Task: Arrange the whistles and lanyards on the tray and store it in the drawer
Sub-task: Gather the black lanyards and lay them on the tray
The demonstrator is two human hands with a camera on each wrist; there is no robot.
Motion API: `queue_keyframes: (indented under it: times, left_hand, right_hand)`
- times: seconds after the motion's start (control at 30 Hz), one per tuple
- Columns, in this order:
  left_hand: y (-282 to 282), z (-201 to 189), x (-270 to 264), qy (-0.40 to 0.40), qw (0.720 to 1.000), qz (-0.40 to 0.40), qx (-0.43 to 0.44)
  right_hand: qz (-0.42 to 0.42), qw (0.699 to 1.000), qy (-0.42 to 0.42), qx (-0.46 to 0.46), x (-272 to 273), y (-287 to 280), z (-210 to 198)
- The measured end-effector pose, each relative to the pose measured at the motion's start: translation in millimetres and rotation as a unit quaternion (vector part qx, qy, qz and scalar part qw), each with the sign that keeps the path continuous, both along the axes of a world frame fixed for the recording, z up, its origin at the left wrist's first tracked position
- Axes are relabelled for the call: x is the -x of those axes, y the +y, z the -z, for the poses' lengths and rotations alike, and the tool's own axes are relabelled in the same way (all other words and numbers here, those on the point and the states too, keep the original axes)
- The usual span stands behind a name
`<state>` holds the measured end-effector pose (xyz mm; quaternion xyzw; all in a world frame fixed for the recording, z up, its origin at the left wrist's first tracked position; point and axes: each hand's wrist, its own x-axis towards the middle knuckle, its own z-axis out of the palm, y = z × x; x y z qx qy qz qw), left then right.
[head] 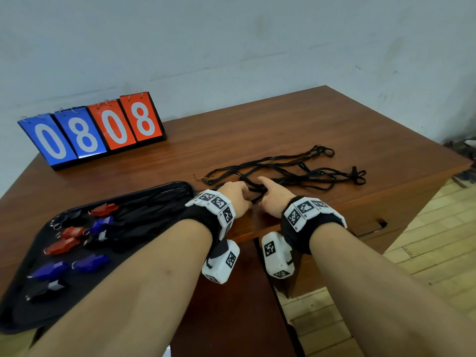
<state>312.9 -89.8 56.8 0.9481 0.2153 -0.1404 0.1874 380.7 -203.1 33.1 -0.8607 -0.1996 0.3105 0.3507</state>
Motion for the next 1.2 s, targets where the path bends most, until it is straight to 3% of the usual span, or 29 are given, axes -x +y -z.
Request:
queue_keyframes:
  times: [0.17, 0.37, 0.53, 0.67, 0.87, 1.07, 1.2]
  left_hand:
    - [-8, 1, -5, -0.006, 1.0, -0.011, 0.015]
    - [-6, 2, -5, 0.075, 0.997, -0.018, -0.014]
    - [3, -9, 17, -0.03, 0.999, -0.02, 0.023]
    - [15, -21, 33, -0.104, 0.993, -0.033, 0.042]
    - [34, -38, 64, -0.156, 0.985, -0.066, 0.028]
    - [55, -59, 102, -0.209, 0.973, -0.097, 0.008]
    - [73, -72, 135, -0.235, 0.964, -0.126, 0.017]
  right_hand:
    - [0.004, 1.0, -0.02, -0.011, 9, -7, -4]
    - [-0.006, 0.999, -0.032, 0.012, 6, -4, -2]
    - [-0.046, 0.996, -0.037, 0.06, 7, 2, -6]
    - [-0.027, 0.987, -0.118, 0.108, 16, 3, -17]
    - [0.073, 0.971, -0.228, 0.007, 36, 9, -36]
    - [0.086, 0.935, -0.337, -0.072, 54, 26, -88]
    - [0.065, 0.931, -0.338, -0.122, 76, 48, -121]
